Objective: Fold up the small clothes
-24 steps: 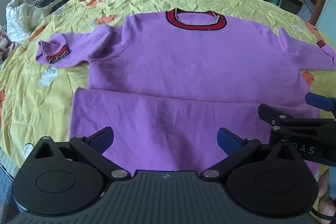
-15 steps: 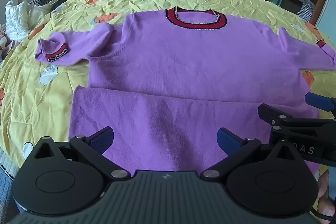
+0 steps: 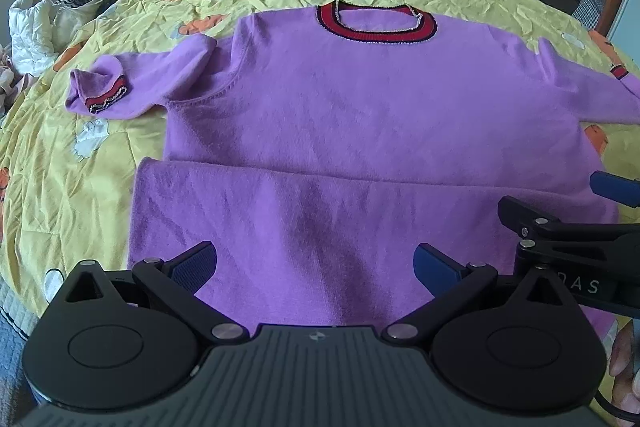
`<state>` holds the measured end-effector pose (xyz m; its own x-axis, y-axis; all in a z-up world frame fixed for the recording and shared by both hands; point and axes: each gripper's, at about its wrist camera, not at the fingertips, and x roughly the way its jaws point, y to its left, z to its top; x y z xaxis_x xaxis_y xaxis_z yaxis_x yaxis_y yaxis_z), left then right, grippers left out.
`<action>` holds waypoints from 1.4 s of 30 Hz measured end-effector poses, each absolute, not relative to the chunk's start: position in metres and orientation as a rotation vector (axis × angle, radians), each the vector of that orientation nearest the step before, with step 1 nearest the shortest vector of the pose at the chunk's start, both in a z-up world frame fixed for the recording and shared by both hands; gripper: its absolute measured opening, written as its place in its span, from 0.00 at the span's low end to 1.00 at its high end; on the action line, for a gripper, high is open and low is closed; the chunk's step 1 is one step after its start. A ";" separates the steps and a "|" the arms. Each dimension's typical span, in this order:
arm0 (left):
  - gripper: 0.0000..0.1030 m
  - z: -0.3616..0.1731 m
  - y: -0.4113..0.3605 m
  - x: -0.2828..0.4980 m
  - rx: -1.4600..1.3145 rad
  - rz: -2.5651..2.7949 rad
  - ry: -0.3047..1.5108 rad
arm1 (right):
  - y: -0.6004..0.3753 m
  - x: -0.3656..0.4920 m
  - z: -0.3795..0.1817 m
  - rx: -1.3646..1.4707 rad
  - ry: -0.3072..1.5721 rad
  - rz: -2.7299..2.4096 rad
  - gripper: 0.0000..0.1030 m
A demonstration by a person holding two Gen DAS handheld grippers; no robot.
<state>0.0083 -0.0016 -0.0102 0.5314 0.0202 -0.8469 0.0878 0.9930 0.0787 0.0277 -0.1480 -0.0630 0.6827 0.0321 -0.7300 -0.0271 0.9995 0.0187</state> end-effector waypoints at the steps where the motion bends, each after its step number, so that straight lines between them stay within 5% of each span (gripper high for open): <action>1: 1.00 -0.010 -0.002 0.008 0.118 -0.039 1.010 | -0.148 0.028 -0.063 0.005 0.820 0.032 1.00; 42: 1.00 -0.014 0.000 0.005 0.114 -0.033 1.029 | -0.142 0.026 -0.065 -0.026 0.829 0.021 1.00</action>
<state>0.0049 0.0002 -0.0135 0.5154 0.0260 -0.8566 0.0812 0.9936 0.0790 0.0259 -0.1421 -0.0651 0.6758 0.0081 -0.7371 -0.0287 0.9995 -0.0153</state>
